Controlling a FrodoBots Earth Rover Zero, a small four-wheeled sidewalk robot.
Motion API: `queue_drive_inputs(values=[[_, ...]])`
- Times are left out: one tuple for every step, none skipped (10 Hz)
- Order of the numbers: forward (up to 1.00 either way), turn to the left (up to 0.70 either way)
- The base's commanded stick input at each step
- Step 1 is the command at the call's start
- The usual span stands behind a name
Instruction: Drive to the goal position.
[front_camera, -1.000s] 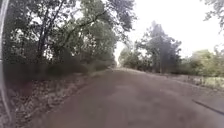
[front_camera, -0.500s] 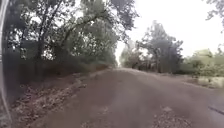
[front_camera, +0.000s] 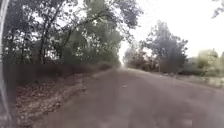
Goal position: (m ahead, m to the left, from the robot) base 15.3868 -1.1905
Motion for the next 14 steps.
queue_drive_inputs(values=[[0.7,0.0],[0.7,0.0],[0.7,0.0],[0.7,-0.01],[0.7,-0.08],[0.7,0.0],[0.7,0.0],[0.7,0.0],[0.7,0.0],[0.7,0.0],[0.7,0.0],[0.7,0.0],[0.7,0.0],[0.7,-0.18]])
